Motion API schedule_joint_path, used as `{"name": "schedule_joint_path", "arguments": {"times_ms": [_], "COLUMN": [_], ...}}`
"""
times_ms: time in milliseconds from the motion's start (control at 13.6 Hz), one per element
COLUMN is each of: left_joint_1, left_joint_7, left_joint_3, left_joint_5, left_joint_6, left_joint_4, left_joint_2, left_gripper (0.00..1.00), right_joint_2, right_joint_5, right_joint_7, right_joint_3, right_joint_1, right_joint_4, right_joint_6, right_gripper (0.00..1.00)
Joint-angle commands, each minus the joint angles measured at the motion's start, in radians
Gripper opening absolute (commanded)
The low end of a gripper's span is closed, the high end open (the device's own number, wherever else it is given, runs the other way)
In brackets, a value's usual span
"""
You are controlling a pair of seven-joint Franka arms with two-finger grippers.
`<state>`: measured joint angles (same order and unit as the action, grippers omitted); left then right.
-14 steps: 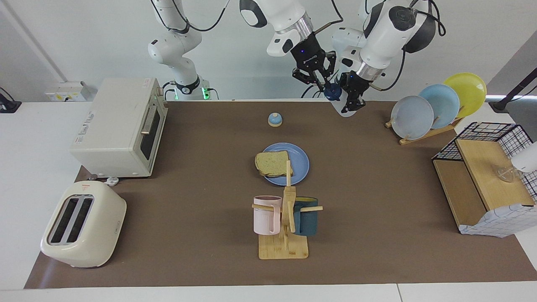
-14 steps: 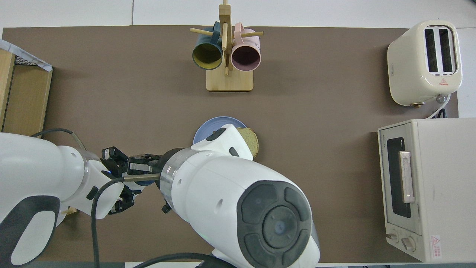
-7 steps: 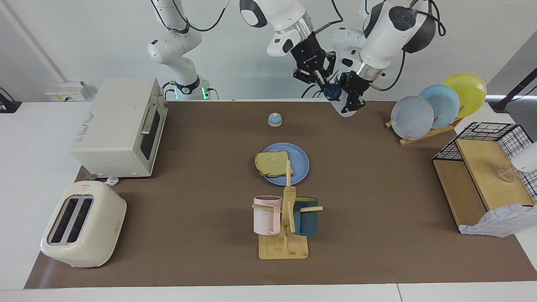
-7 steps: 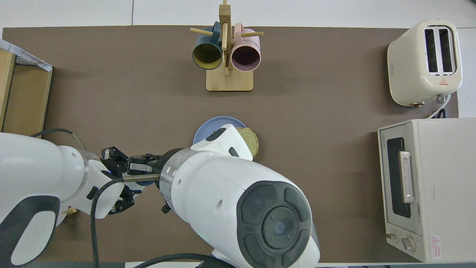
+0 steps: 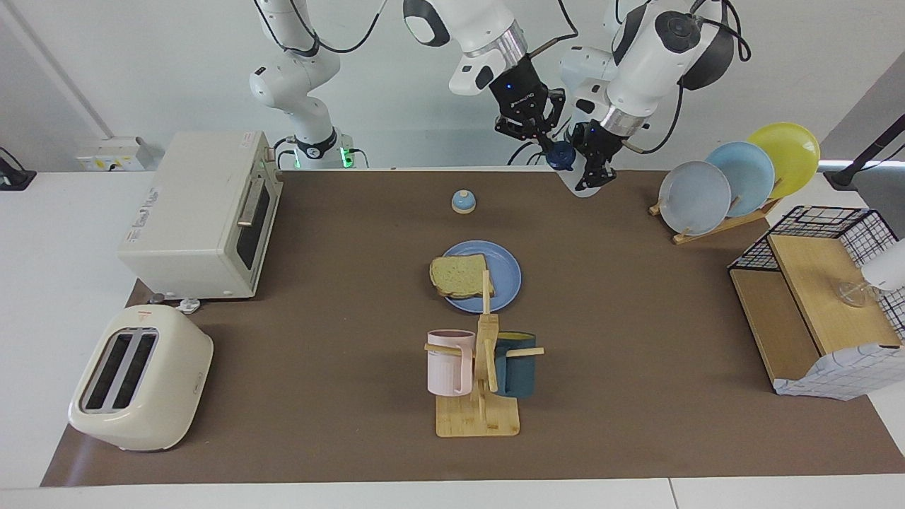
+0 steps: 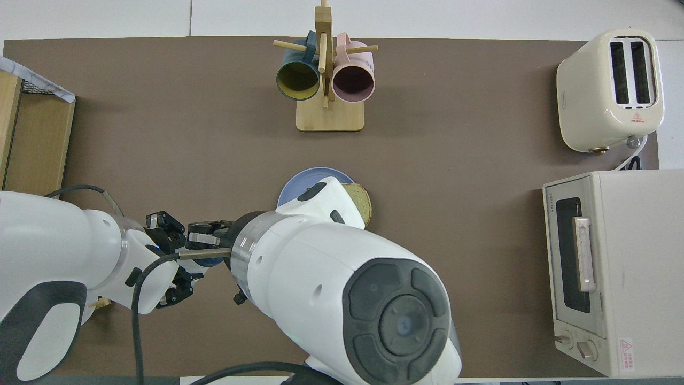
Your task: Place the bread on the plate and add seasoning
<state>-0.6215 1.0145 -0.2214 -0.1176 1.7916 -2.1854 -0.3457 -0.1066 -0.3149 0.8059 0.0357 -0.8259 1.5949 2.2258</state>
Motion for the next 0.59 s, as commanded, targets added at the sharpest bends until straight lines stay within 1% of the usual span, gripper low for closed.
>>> {"name": "schedule_joint_path", "arguments": {"times_ms": [0,147,294,440,514], "left_joint_1": [0.005,0.005,0.005,0.005,0.005], "left_joint_7": [-0.019,-0.019,-0.019,-0.025,-0.027], "left_joint_3": [0.005,0.005,0.005,0.005,0.005], "left_joint_5": [0.012,0.012,0.012,0.012,0.012], "left_joint_6": [0.022,0.022,0.022,0.02,0.02], "left_joint_4": [-0.033,-0.033,-0.033,-0.033,-0.033], "left_joint_2": [-0.038,-0.038,-0.038,-0.038,-0.038], "left_gripper": [0.0,0.0,0.0,0.0,0.0], "right_joint_2": [0.013,0.015,0.016,0.019,0.024], "right_joint_5": [0.001,-0.027,-0.062,-0.067,-0.064], "right_joint_7": [0.022,0.024,0.039,0.068,0.067], "right_joint_3": [0.013,0.012,0.013,0.013,0.013], "right_joint_1": [0.04,0.067,0.076,0.082,0.083], "right_joint_4": [-0.022,-0.038,-0.035,-0.024,-0.02], "right_joint_6": [-0.05,-0.074,-0.066,-0.055,-0.061], "right_gripper": [0.0,0.0,0.0,0.01,0.75]}}
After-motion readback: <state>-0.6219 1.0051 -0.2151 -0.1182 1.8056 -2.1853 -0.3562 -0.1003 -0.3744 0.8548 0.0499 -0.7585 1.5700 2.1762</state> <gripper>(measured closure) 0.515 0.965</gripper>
